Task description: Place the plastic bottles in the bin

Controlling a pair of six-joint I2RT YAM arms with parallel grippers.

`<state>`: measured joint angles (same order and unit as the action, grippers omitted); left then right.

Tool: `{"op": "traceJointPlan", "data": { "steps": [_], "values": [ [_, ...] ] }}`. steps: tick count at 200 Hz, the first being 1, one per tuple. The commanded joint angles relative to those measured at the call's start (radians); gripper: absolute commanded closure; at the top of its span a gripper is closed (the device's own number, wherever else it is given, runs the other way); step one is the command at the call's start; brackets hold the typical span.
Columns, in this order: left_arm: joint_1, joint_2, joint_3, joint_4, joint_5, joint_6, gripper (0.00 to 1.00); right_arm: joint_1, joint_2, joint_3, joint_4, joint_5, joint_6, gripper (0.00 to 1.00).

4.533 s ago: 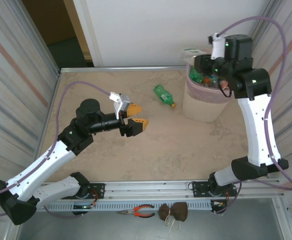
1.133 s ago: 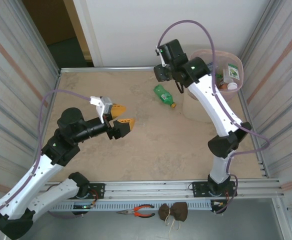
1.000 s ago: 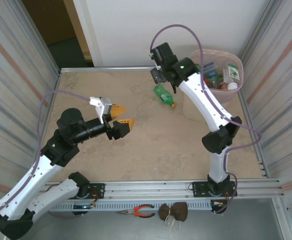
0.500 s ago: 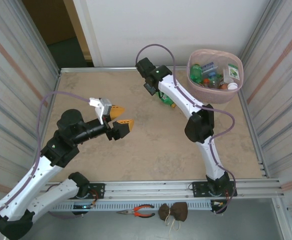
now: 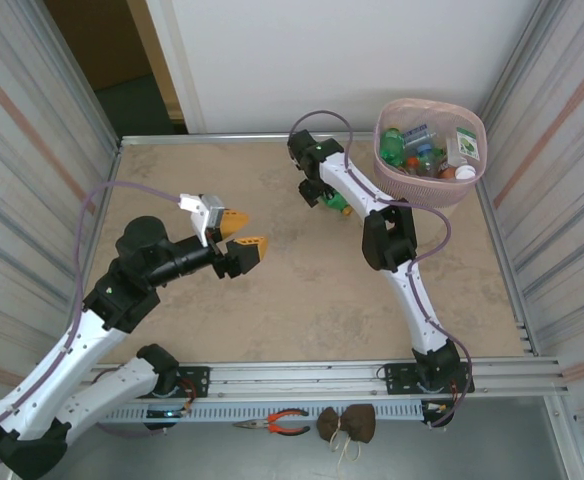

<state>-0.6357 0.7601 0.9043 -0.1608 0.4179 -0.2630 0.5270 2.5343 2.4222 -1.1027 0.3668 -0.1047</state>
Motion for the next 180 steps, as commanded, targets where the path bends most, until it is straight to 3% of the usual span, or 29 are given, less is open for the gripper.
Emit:
{"op": "traceJointPlan", "data": {
  "steps": [1,115,180],
  "values": [
    [0.01,0.002,-0.001,0.017,0.004,-0.008,0.19,-0.013,0.026,0.035,-0.028,-0.064,0.037,0.22],
    [0.025,0.006,-0.006,0.015,0.019,-0.013,0.19,-0.051,0.057,0.031,0.011,-0.176,0.052,0.3],
    [0.029,-0.005,-0.007,0.012,0.015,-0.017,0.19,-0.05,0.025,0.029,0.005,-0.193,0.079,0.43]
  ]
}}
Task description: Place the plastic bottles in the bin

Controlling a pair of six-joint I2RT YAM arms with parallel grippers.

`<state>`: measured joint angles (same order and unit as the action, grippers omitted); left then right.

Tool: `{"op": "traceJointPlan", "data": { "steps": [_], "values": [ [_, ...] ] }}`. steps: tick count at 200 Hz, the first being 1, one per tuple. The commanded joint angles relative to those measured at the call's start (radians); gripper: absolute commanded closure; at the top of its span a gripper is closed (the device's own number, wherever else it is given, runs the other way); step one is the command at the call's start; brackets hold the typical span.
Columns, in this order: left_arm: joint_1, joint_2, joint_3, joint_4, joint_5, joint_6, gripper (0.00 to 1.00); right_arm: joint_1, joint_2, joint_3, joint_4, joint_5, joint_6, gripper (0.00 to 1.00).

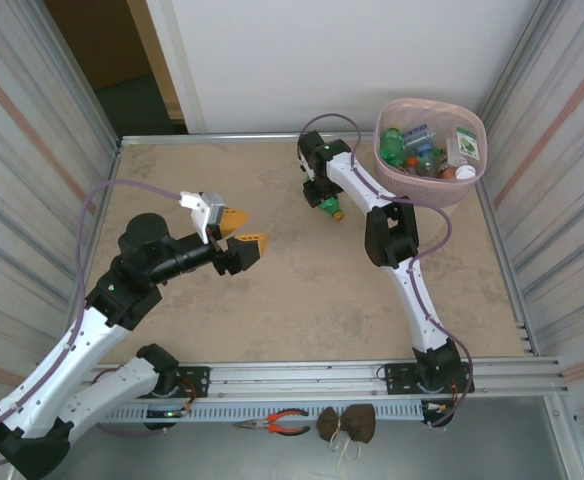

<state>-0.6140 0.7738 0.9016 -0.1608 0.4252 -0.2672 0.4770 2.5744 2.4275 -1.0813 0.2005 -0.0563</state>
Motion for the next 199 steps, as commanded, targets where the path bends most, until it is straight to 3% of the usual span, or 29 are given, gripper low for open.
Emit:
{"op": "traceJointPlan", "data": {
  "steps": [1,199],
  "values": [
    [0.008,-0.019,-0.005,0.012,0.007,-0.013,0.19,0.0,-0.017,0.024,-0.016,-0.028,0.031,0.43],
    [0.018,0.022,-0.013,0.064,0.001,-0.031,0.19,0.096,-0.622,-0.044,-0.087,-0.11,0.131,0.46]
  ]
}}
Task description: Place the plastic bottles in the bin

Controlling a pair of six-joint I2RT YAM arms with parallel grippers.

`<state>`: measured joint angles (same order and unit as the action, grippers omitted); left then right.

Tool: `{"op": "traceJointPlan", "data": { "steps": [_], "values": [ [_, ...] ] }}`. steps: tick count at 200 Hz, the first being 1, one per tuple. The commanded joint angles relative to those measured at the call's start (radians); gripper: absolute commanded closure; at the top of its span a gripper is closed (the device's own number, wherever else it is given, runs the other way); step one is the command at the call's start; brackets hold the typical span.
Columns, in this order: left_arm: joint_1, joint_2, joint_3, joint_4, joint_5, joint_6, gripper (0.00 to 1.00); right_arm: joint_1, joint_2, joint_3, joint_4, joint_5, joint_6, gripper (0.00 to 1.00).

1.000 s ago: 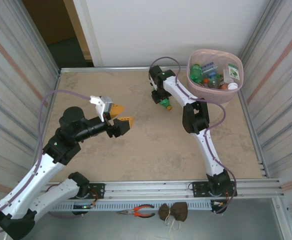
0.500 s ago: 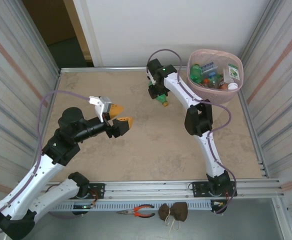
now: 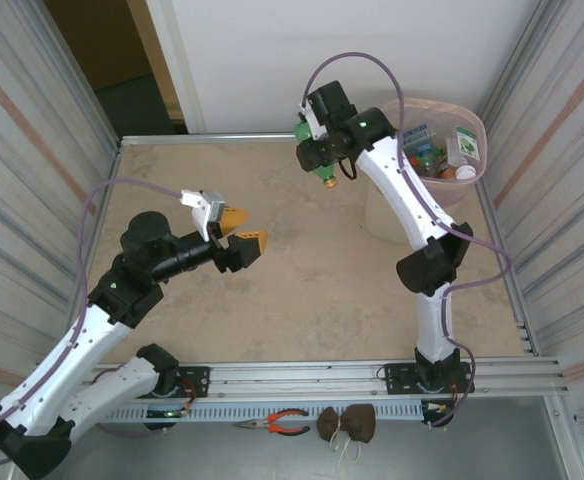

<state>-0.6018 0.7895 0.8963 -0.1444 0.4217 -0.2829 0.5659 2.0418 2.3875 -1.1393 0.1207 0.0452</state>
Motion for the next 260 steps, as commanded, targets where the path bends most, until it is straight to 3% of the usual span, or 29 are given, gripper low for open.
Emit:
{"op": "traceJointPlan", "data": {
  "steps": [1,52,109,181,235,260],
  "values": [
    [0.006,0.007,-0.008,0.048,0.005,-0.016,0.19,0.008,-0.091,-0.003,-0.028,-0.031,0.03,0.46],
    [0.007,0.026,-0.002,0.06,0.009,-0.019,0.19,-0.013,-0.225,-0.002,-0.016,-0.055,0.039,0.46],
    [0.008,0.048,0.008,0.071,0.021,-0.021,0.19,-0.115,-0.342,-0.009,-0.015,-0.123,0.063,0.46],
    [0.01,0.072,0.021,0.085,0.034,-0.02,0.19,-0.355,-0.424,-0.074,-0.005,-0.242,0.088,0.46],
    [0.011,0.08,0.03,0.086,0.04,-0.021,0.19,-0.547,-0.404,-0.127,0.018,-0.347,0.127,0.47],
    [0.013,0.083,0.033,0.085,0.039,-0.018,0.19,-0.591,-0.377,-0.145,0.014,-0.371,0.143,0.48]
  ]
}}
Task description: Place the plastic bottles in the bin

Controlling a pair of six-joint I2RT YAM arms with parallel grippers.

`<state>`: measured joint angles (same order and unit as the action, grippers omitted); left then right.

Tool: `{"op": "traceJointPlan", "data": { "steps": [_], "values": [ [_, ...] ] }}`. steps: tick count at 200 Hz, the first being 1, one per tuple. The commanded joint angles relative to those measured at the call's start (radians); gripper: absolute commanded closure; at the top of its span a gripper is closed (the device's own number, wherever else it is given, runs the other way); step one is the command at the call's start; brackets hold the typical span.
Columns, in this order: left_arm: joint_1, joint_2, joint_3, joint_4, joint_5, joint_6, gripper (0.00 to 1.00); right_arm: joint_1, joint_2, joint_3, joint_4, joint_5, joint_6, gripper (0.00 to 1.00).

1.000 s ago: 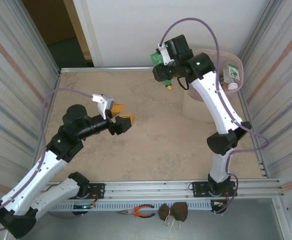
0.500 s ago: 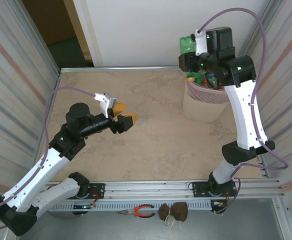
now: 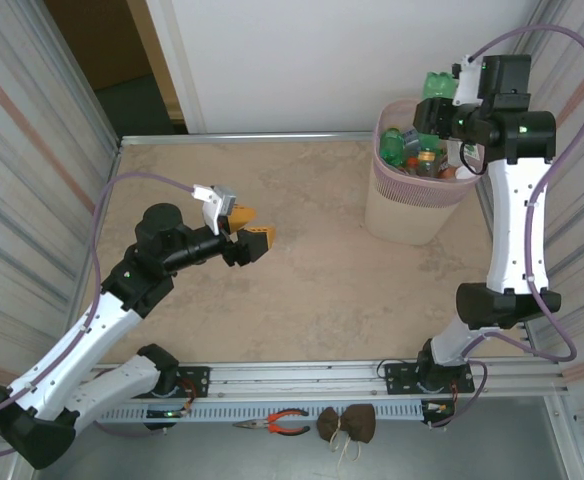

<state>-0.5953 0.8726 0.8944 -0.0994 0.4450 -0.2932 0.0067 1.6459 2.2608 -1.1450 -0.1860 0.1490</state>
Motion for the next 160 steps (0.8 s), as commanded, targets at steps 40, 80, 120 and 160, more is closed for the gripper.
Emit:
{"op": "traceJointPlan", "data": {
  "steps": [40,80,120,160],
  "values": [
    [0.007,0.003,0.04,0.042,0.019,-0.011,0.19,-0.068,0.078,-0.027,-0.007,-0.086,0.092,0.49],
    [0.006,0.009,0.039,0.048,0.02,-0.016,0.19,-0.068,0.141,-0.023,-0.024,-0.13,0.125,0.48],
    [0.007,0.015,0.037,0.053,0.021,-0.017,0.19,-0.058,0.213,-0.022,-0.004,-0.219,0.157,0.48],
    [0.01,0.012,0.033,0.048,0.019,-0.015,0.19,-0.045,0.297,-0.012,-0.025,-0.232,0.166,0.46]
  ]
}}
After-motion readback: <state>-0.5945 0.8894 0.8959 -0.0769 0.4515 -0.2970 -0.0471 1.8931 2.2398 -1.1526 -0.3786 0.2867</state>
